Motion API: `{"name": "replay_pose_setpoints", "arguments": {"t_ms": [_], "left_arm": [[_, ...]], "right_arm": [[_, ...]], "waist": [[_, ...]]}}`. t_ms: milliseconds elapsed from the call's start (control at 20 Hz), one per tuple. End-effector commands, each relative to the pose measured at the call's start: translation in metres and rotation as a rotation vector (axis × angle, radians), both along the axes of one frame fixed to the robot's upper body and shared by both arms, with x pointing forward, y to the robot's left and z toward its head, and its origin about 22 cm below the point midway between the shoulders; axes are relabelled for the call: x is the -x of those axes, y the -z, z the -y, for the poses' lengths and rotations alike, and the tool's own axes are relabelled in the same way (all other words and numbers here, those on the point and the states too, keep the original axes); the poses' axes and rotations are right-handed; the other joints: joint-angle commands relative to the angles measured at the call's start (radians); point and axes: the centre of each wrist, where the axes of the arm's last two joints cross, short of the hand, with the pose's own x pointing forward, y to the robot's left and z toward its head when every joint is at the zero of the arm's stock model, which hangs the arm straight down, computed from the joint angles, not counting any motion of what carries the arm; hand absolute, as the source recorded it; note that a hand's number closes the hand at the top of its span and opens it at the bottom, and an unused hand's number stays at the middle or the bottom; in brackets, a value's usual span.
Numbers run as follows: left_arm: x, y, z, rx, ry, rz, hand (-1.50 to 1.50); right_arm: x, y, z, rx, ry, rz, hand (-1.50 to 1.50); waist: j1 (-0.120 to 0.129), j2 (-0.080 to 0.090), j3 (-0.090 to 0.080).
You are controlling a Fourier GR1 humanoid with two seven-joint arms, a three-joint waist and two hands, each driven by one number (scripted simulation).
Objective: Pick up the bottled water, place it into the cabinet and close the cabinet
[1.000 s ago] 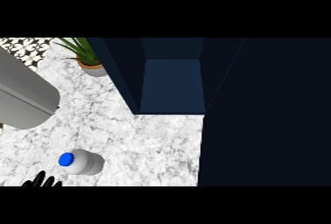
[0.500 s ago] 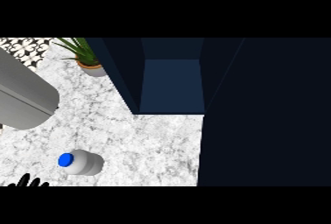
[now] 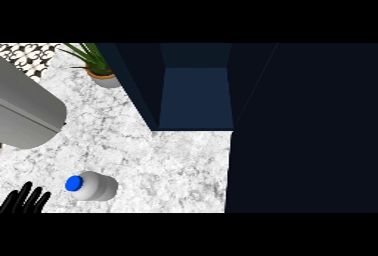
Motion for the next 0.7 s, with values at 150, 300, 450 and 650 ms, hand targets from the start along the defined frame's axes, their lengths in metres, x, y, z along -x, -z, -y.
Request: {"name": "replay_pose_setpoints", "arguments": {"t_ms": [150, 300, 450, 650], "left_arm": [[-0.025, 0.023, 0.004, -0.058, -0.017, -0.021, -1.50], [-0.034, 0.050, -0.024, -0.060, -0.008, -0.043, -1.50], [-0.039, 0.061, -0.028, -0.065, -0.016, -0.074, -1.50], [-0.054, 0.081, -0.051, -0.052, -0.005, -0.113, -1.50]], "right_arm": [[-0.005, 0.016, -0.005, 0.003, -0.001, 0.003, -1.50], [0.002, 0.013, -0.014, 0.001, -0.007, 0.000, -1.50], [0.007, 0.007, -0.010, 0.006, -0.005, 0.000, -1.50], [0.006, 0.003, -0.007, -0.014, -0.006, 0.011, -1.50]], "waist": [[0.000, 0.001, 0.000], [-0.003, 0.001, -0.001], [-0.003, 0.000, 0.000], [-0.004, 0.001, -0.001]]}}
